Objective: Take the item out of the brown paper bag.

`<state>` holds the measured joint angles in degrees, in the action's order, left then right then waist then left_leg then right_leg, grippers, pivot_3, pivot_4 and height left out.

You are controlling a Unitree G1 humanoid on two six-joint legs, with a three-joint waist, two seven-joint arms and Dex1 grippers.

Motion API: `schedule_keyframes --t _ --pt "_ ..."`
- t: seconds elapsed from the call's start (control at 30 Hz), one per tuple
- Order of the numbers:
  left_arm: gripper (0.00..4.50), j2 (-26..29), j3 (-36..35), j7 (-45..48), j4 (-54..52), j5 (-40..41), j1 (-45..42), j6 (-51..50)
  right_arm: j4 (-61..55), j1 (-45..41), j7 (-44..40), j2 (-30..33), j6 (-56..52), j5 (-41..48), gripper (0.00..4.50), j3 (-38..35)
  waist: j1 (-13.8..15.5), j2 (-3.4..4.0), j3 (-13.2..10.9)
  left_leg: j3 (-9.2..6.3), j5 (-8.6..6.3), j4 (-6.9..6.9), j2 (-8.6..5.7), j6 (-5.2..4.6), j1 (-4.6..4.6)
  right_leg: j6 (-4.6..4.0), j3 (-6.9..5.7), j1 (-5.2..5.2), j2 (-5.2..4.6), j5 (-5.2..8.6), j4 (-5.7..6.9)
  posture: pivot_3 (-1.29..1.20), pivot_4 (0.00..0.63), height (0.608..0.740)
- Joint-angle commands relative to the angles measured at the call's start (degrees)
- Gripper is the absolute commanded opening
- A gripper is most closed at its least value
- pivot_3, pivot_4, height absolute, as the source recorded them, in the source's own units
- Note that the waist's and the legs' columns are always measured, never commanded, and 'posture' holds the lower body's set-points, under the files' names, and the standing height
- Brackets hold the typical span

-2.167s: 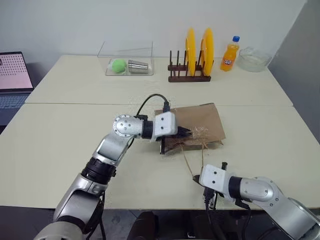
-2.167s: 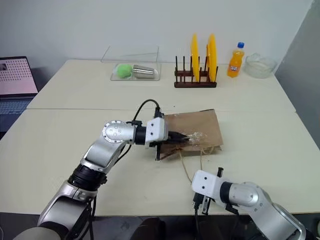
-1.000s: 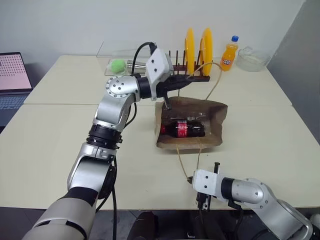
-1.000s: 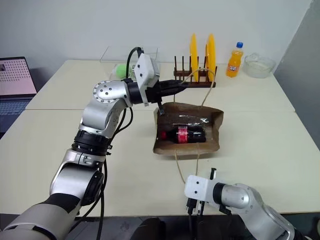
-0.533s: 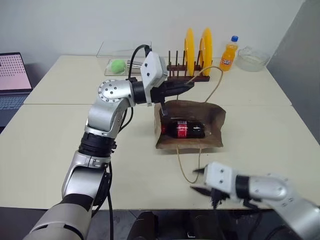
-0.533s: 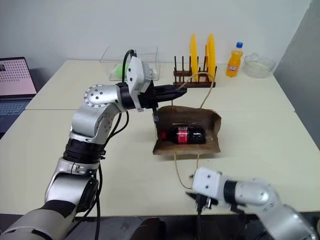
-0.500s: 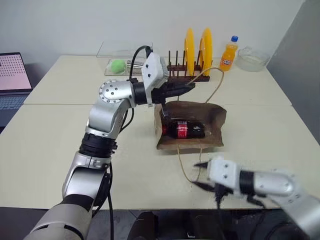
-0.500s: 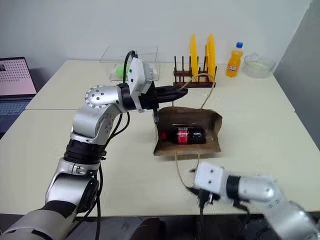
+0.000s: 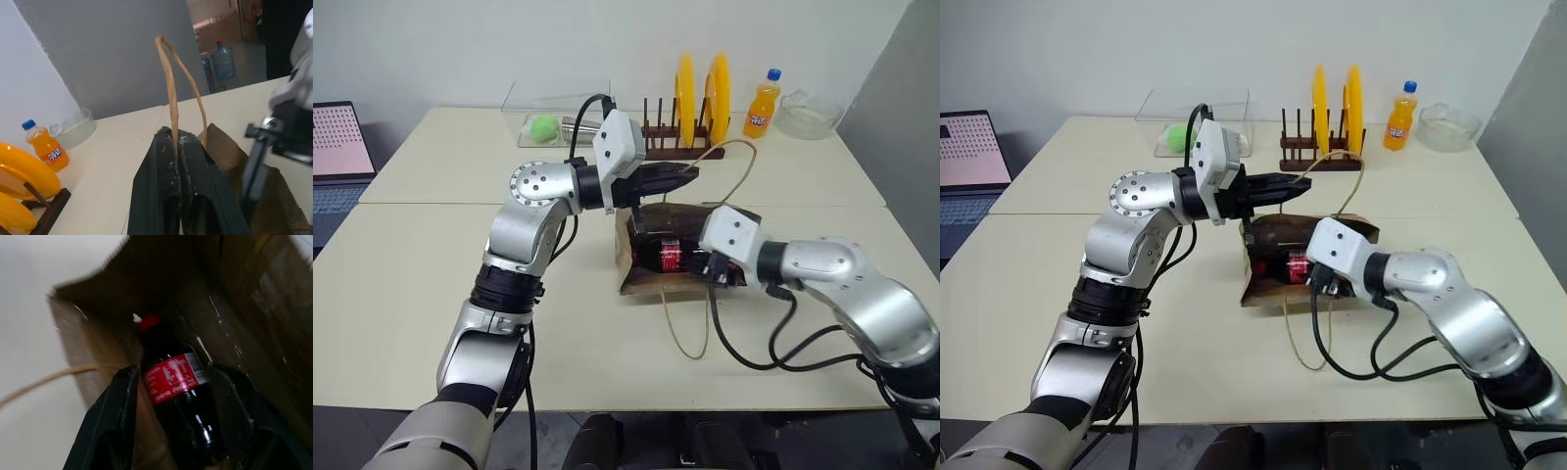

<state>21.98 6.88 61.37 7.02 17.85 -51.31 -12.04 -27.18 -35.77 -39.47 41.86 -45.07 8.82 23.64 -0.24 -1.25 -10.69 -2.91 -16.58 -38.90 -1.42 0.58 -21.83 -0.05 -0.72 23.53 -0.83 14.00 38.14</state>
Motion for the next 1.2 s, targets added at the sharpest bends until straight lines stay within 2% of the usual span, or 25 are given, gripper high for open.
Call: schedule_keyframes --t 0.03,0.1,0.2,0.27,0.47,0.67,0.97,1.07,1.13,1.2 --pt "0.00 -0.3 -0.6 -0.6 -1.5 0.3 -0.8 1.1 5.2 -3.1 -1.1 -0.6 6.0 -6.2 2.47 3.9 0.0 0.00 0.0 0.01 0.01 -0.01 0.00 0.02 -0.02 -0.01 0.01 0.01 0.00 -0.01 0.01 0.00 0.150 0.740" --pt "0.00 -0.4 -0.5 -0.6 -1.7 0.2 -0.7 1.2 7.2 -4.2 -2.5 -0.7 7.3 -8.0 2.85 5.2 0.0 0.00 0.0 0.03 0.01 -0.02 0.00 0.03 -0.05 -0.02 0.02 0.02 -0.01 -0.01 -0.02 0.00 0.150 0.740" --pt "0.00 -0.5 -0.4 -0.6 -1.6 0.1 -0.7 1.5 8.6 -5.3 -4.6 -0.5 9.0 -10.5 3.91 6.6 0.1 0.00 0.0 0.03 0.01 -0.03 -0.02 0.03 -0.08 -0.02 0.02 0.02 -0.02 -0.02 -0.05 0.00 0.150 0.740" --pt "0.00 -0.5 -0.4 -0.6 -1.4 0.0 -0.7 1.8 9.0 -6.3 -6.4 -0.5 9.4 -12.0 4.46 7.9 0.1 0.00 0.0 0.02 0.01 -0.02 -0.02 0.03 -0.07 -0.03 0.02 0.02 -0.02 -0.02 -0.05 0.00 0.150 0.740" --pt "0.00 -0.5 -0.3 -0.3 -0.9 -0.1 -0.8 2.7 13.1 -10.0 -11.1 -0.7 7.8 -19.6 4.46 14.1 0.0 0.00 0.0 0.00 0.00 -0.02 -0.01 0.01 -0.06 -0.03 0.00 0.03 -0.02 -0.02 -0.02 0.00 0.150 0.740" --pt "0.00 -0.5 -0.2 -0.2 -0.6 -0.3 -0.9 3.3 18.5 -12.6 -14.5 -2.1 8.5 -25.7 4.46 17.2 0.0 0.00 0.0 0.01 0.01 -0.04 -0.01 0.02 -0.05 -0.03 0.00 0.03 -0.02 -0.02 -0.01 0.00 0.150 0.740" --pt "0.00 -0.5 -0.1 -0.3 -0.5 -0.4 -0.8 3.7 26.7 -13.9 -16.2 -5.9 12.3 -31.6 4.46 18.1 0.0 0.00 0.0 0.02 0.12 -0.04 -0.01 0.21 -0.05 -0.04 0.01 0.03 -0.02 -0.03 -0.01 0.00 0.150 0.740" --pt "0.00 -0.4 -0.1 -0.2 -0.4 -0.7 -0.7 3.9 26.7 -13.6 -16.2 -6.5 13.4 -32.4 3.84 16.9 -0.1 0.00 0.0 0.02 0.12 -0.04 -0.01 0.21 0.00 -0.05 0.01 0.02 -0.02 -0.03 0.02 0.00 0.150 0.740" --pt "0.00 -0.3 -0.2 -0.1 -0.4 -0.8 -0.6 4.0 25.8 -13.6 -16.7 -6.6 13.6 -32.4 3.19 16.2 -0.1 0.00 0.0 0.01 0.12 -0.04 -0.01 0.20 0.00 -0.10 0.00 0.03 -0.01 -0.06 0.06 0.00 0.150 0.740" --pt "0.00 -0.4 -0.1 0.0 -0.1 -1.1 -0.5 4.4 24.7 -13.7 -17.2 -6.3 14.0 -32.5 3.11 15.5 -0.1 0.00 0.0 -0.01 0.13 -0.04 -0.01 0.20 0.00 -0.11 -0.01 0.04 -0.01 -0.07 0.09 0.00 0.150 0.740"
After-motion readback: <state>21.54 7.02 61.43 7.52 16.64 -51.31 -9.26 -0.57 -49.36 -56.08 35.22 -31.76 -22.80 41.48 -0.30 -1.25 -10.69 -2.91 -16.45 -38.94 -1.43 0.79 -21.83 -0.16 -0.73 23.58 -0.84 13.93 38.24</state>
